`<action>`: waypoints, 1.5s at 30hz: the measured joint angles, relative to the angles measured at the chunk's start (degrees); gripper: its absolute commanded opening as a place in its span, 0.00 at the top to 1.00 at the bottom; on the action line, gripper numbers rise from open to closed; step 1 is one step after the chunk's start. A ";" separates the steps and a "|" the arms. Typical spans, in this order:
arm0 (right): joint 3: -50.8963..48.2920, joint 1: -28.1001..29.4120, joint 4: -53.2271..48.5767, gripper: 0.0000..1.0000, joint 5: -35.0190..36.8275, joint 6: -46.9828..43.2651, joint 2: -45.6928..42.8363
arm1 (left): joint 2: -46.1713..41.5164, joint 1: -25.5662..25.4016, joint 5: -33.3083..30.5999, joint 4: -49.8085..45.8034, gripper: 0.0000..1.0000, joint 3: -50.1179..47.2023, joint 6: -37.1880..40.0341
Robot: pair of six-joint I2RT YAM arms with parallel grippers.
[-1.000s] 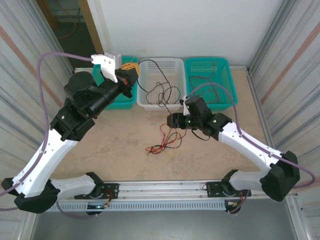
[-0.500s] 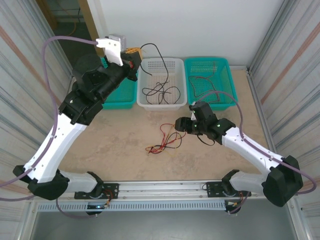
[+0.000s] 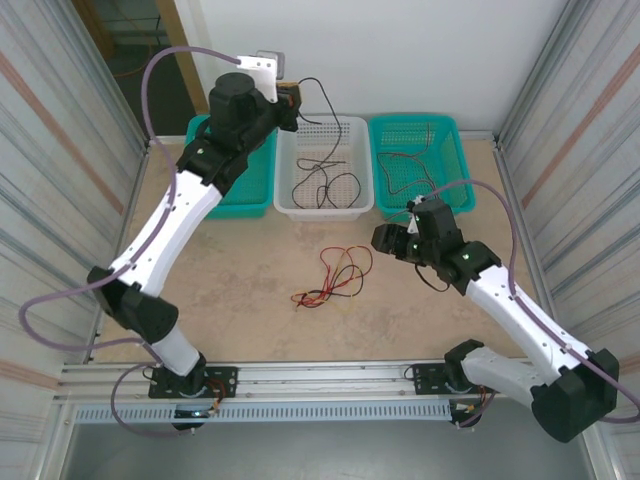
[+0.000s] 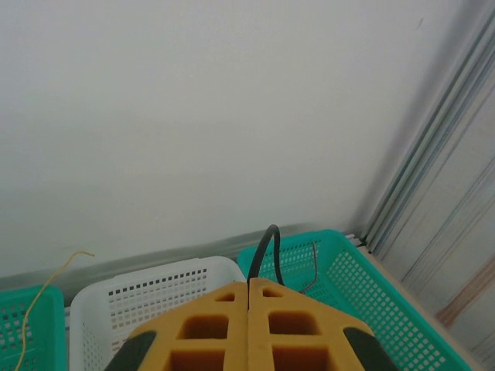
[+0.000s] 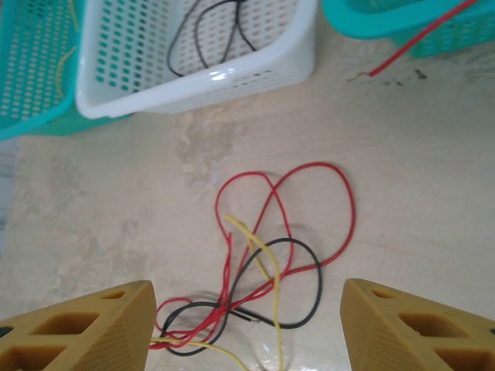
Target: Untangle the cables
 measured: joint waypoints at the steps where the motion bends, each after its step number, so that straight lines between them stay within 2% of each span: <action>1: 0.28 -0.35 -0.42 0.37 -0.24 -0.46 1.01 | 1.18 0.31 0.02 0.33 1.00 0.13 -0.17; 3: 0.90 -0.52 -0.83 0.37 -1.01 -1.22 2.60 | 3.30 0.72 0.33 0.70 1.00 0.35 -0.35; 4: 1.20 -0.61 -0.87 0.37 -1.38 -1.51 3.10 | 4.50 1.03 0.57 0.68 0.95 0.55 -0.35; 5: 1.38 -0.61 -0.90 0.37 -1.62 -1.79 3.30 | 5.49 1.16 0.94 0.70 0.84 0.66 -0.35; 7: 1.84 -0.63 -1.11 0.37 -2.21 -2.38 3.32 | 8.07 1.68 2.27 0.63 0.52 0.87 -0.59; 9: 2.14 -0.63 -1.11 0.37 -2.58 -2.58 3.32 | 10.12 1.81 2.93 0.20 0.36 0.87 -1.09; 11: 2.16 -0.63 -1.36 0.37 -2.64 -2.75 3.30 | 11.17 1.90 2.86 -0.20 0.30 -0.02 -2.34; 16: 2.16 -0.66 -2.01 0.36 -3.48 -3.04 3.80 | 8.61 1.92 2.40 -0.76 0.30 -5.99 -3.67; 19: 2.16 -0.28 -1.70 0.38 -5.44 -3.87 6.88 | 3.82 1.88 2.40 -1.33 0.32 -10.58 -3.82; 26: 2.49 4.98 -0.57 0.42 -6.75 -6.36 19.47 | -17.22 1.75 5.75 -2.56 0.33 -27.69 -5.77; 27: 2.69 5.42 -0.31 0.47 -6.69 -6.67 20.74 | -19.93 1.75 6.93 -2.40 0.33 -30.45 -6.43; 28: 2.89 5.62 -0.17 0.55 -6.62 -6.84 21.68 | -22.25 1.68 8.07 -2.36 0.33 -33.00 -7.02; 29: 3.23 5.62 -0.07 0.69 -6.34 -6.86 22.45 | -24.30 1.57 9.22 -2.19 0.33 -35.85 -7.76; 31: 4.13 5.62 0.02 0.84 -5.79 -7.32 23.30 | -26.47 0.79 10.69 -2.08 0.33 -40.70 -9.11; 33: 5.55 5.68 0.00 0.92 -5.31 -7.56 23.37 | -26.69 -0.92 11.56 -2.12 0.33 -45.79 -10.80; 37: 8.31 6.58 -0.22 0.97 -4.96 -8.57 21.05 | -23.45 -6.05 12.13 -2.08 0.34 -53.51 -13.70; 39: 9.51 7.02 -0.46 1.00 -5.40 -8.63 18.69 | -20.76 -8.26 12.46 -1.92 0.36 -54.80 -14.78; 45: 13.29 8.09 -1.22 1.00 -6.54 -8.66 11.82 | -13.07 -12.46 13.77 3.32 0.38 -54.99 -17.03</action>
